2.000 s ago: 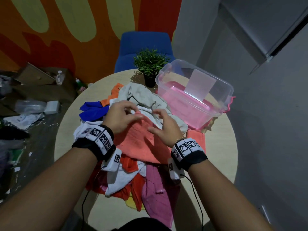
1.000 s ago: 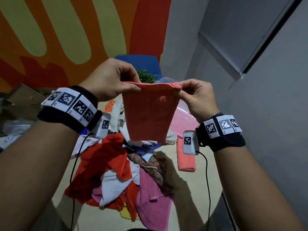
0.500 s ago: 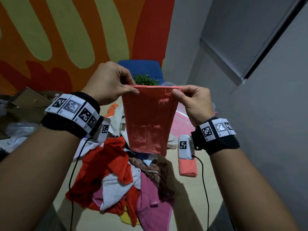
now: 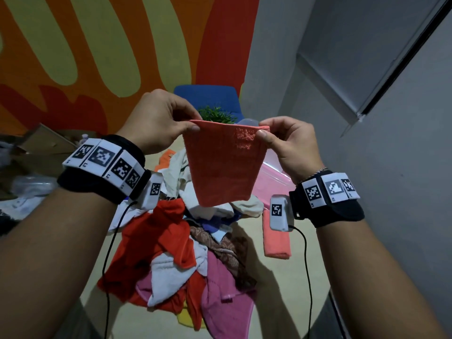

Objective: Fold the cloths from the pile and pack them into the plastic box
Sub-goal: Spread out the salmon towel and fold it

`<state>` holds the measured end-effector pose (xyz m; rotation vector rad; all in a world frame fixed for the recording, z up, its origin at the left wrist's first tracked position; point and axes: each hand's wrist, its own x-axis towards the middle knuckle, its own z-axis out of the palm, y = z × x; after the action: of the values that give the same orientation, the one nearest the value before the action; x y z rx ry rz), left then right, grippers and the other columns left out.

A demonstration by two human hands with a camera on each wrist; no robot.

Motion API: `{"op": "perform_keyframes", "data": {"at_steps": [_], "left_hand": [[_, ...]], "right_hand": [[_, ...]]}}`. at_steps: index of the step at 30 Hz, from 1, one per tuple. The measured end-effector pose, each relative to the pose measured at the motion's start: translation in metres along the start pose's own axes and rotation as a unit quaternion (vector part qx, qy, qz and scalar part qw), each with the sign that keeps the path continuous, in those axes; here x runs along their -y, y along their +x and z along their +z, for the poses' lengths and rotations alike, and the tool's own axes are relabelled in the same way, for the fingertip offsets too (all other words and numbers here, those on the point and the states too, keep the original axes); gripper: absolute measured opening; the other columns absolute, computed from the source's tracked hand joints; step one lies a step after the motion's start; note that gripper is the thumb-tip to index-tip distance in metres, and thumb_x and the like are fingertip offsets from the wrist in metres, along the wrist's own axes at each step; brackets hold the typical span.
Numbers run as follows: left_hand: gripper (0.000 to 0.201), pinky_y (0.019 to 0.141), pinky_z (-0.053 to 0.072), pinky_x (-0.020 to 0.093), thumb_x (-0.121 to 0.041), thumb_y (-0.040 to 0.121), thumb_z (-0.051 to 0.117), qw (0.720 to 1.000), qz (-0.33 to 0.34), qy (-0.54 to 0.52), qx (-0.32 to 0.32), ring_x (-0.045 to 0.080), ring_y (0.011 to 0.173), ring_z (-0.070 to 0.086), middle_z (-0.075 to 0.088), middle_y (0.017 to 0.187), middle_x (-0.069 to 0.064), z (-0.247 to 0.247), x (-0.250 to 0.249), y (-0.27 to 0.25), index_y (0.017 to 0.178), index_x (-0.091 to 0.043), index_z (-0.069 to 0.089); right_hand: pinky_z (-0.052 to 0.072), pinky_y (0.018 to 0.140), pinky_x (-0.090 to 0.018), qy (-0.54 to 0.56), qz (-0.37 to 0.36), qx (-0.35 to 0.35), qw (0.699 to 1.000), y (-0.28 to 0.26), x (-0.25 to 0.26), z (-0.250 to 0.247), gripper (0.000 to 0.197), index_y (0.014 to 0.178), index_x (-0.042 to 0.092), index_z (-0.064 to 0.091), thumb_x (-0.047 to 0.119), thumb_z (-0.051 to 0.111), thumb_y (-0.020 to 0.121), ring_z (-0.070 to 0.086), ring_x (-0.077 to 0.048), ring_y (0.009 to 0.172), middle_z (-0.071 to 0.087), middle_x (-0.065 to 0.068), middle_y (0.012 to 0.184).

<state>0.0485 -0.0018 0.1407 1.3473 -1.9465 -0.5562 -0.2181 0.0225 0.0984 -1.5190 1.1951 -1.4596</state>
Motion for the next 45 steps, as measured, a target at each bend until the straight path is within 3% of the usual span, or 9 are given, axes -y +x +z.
{"op": "perform_keyframes", "data": {"at_steps": [5,13,19,25,31,34,39,42,45], "left_hand": [[0.003,0.079,0.061,0.044,-0.017,0.09,0.073,0.998,-0.027,-0.051,0.003,0.019,0.081,0.072,0.074,0.082,-0.002,0.014,0.014,-0.003,0.09,-0.017,0.075],[0.014,0.082,0.061,0.041,-0.01,0.091,0.07,0.992,-0.051,-0.088,-0.068,0.011,0.084,0.073,0.076,0.087,-0.004,0.04,0.036,0.013,0.094,-0.022,0.076],[0.017,0.079,0.056,0.038,-0.004,0.092,0.063,0.975,0.008,-0.218,-0.051,0.019,0.078,0.065,0.068,0.082,0.008,0.01,-0.001,0.005,0.089,-0.02,0.064],[0.003,0.062,0.047,0.029,-0.016,0.073,0.066,0.953,-0.075,-0.144,0.254,0.021,0.062,0.058,0.062,0.064,0.018,0.034,0.04,-0.033,0.073,-0.017,0.068],[0.013,0.064,0.055,0.033,-0.009,0.071,0.06,0.808,-0.21,-0.092,0.543,0.02,0.06,0.059,0.063,0.065,0.01,0.111,0.095,-0.105,0.083,-0.008,0.065],[0.012,0.059,0.054,0.029,0.0,0.081,0.058,0.812,-0.248,-0.123,0.513,0.018,0.058,0.055,0.059,0.066,0.009,0.12,0.11,-0.111,0.086,-0.009,0.065],[0.012,0.055,0.043,0.018,-0.007,0.091,0.07,0.904,-0.256,-0.223,0.258,0.006,0.056,0.054,0.061,0.061,-0.002,0.132,0.124,-0.097,0.103,-0.008,0.067],[0.014,0.07,0.056,0.023,-0.003,0.088,0.072,0.865,-0.298,-0.267,0.303,0.011,0.072,0.069,0.075,0.079,0.003,0.149,0.138,-0.101,0.102,-0.005,0.07],[0.006,0.085,0.057,0.037,-0.007,0.09,0.071,0.893,-0.279,-0.167,0.311,0.016,0.081,0.07,0.077,0.09,0.004,0.163,0.155,-0.104,0.092,-0.009,0.076]], "right_hand": [[0.056,0.052,-0.034,-0.057,0.046,0.035,0.997,-0.009,-0.001,-0.001,0.016,0.088,0.018,0.058,0.003,0.063,0.094,0.063,-0.021,0.067,0.067,-0.01,0.076],[0.059,0.077,-0.054,-0.127,0.035,0.002,0.991,0.003,-0.016,0.015,0.023,0.086,0.029,0.065,0.007,0.065,0.091,0.069,-0.022,0.078,0.07,0.002,0.083],[0.05,0.067,-0.034,-0.026,-0.009,-0.007,1.0,0.005,0.017,0.011,0.021,0.089,0.02,0.062,0.002,0.057,0.082,0.06,-0.012,0.071,0.066,0.002,0.079],[0.05,0.056,-0.028,-0.051,0.127,0.118,0.984,-0.044,-0.024,0.013,0.016,0.072,0.006,0.062,-0.006,0.054,0.077,0.058,-0.014,0.052,0.062,-0.005,0.06],[0.054,0.067,-0.042,-0.162,0.352,0.355,0.851,-0.118,-0.102,0.028,0.02,0.078,-0.001,0.066,-0.009,0.047,0.078,0.063,-0.027,0.057,0.062,-0.014,0.061],[0.055,0.07,-0.048,-0.144,0.385,0.335,0.847,-0.127,-0.117,0.027,0.02,0.08,0.002,0.065,-0.008,0.047,0.078,0.064,-0.029,0.062,0.064,-0.019,0.071],[0.054,0.067,-0.047,-0.139,0.353,0.159,0.911,-0.114,-0.152,0.016,0.023,0.086,0.016,0.06,-0.006,0.055,0.087,0.06,-0.025,0.069,0.068,-0.015,0.081],[0.057,0.08,-0.057,-0.17,0.325,0.092,0.926,-0.102,-0.179,0.019,0.03,0.082,0.036,0.061,0.006,0.059,0.084,0.067,-0.03,0.082,0.067,-0.003,0.088],[0.059,0.075,-0.053,-0.181,0.33,0.078,0.923,-0.093,-0.19,0.028,0.029,0.084,0.032,0.059,0.004,0.058,0.089,0.068,-0.031,0.083,0.069,-0.005,0.09]]}}
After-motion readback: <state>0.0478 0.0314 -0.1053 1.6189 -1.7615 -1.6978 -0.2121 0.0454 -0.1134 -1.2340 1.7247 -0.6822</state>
